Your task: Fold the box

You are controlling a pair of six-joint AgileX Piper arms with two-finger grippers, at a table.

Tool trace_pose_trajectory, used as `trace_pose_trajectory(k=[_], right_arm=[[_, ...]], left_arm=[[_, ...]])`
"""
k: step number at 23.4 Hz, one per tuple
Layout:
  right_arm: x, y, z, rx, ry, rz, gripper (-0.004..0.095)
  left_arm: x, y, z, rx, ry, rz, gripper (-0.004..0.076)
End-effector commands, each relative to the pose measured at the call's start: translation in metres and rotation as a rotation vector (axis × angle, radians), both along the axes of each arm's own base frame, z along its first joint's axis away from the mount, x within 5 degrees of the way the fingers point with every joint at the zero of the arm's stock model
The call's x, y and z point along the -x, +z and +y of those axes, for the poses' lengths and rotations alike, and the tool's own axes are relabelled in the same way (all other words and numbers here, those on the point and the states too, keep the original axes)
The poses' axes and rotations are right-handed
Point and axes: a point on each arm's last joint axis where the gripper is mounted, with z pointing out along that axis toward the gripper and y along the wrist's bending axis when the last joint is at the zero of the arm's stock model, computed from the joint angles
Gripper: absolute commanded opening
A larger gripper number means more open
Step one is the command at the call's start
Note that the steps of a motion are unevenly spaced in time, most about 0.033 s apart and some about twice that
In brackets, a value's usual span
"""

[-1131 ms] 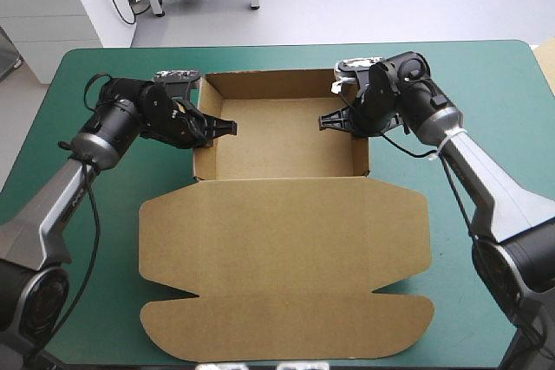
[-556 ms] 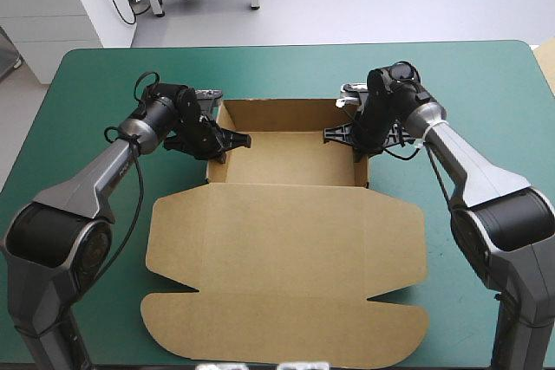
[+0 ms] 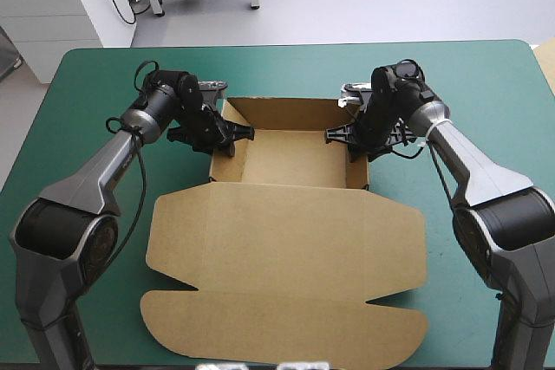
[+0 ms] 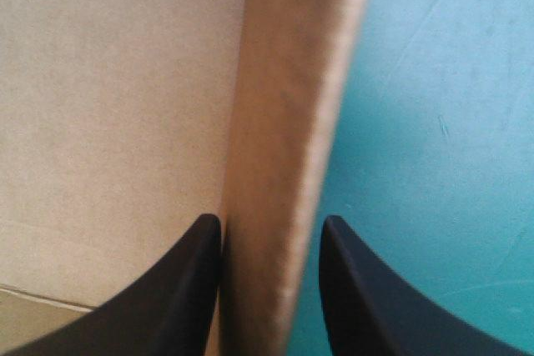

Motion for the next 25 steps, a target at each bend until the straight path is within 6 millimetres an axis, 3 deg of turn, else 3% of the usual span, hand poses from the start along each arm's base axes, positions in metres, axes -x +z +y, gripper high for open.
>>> trace_pose_trajectory(k=[1,4,9,14,20,22,25], right_arm=[[0.007,0.036,-0.006,-0.002,0.008,-0.090,0.0404],[0.005,0.043,-0.005,-0.010,0.007,-0.115,0.0404],[0.007,0.068,-0.008,-0.014,0.006,-0.195,0.0405],[0.031,0.113,-0.019,-0.004,0.015,-0.318,0.0403],[0.059,0.152,-0.030,-0.013,0.037,-0.428,0.0402],[0.069,0.163,-0.033,-0.025,0.036,-0.457,0.0402],[0.078,0.172,-0.032,-0.082,0.035,-0.463,0.0399]], left_arm=[[0.006,0.045,-0.001,0.050,-0.007,-0.098,0.0352],[0.007,0.056,-0.001,0.052,-0.014,-0.104,0.0417],[0.010,0.082,0.004,0.012,-0.028,-0.135,0.0424],[0.025,0.124,0.011,0.043,-0.023,-0.249,0.0423],[0.052,0.163,0.023,0.029,-0.062,-0.372,0.0418],[0.071,0.185,0.031,0.028,-0.055,-0.437,0.0364],[0.104,0.218,0.043,0.028,-0.105,-0.553,0.0191]])
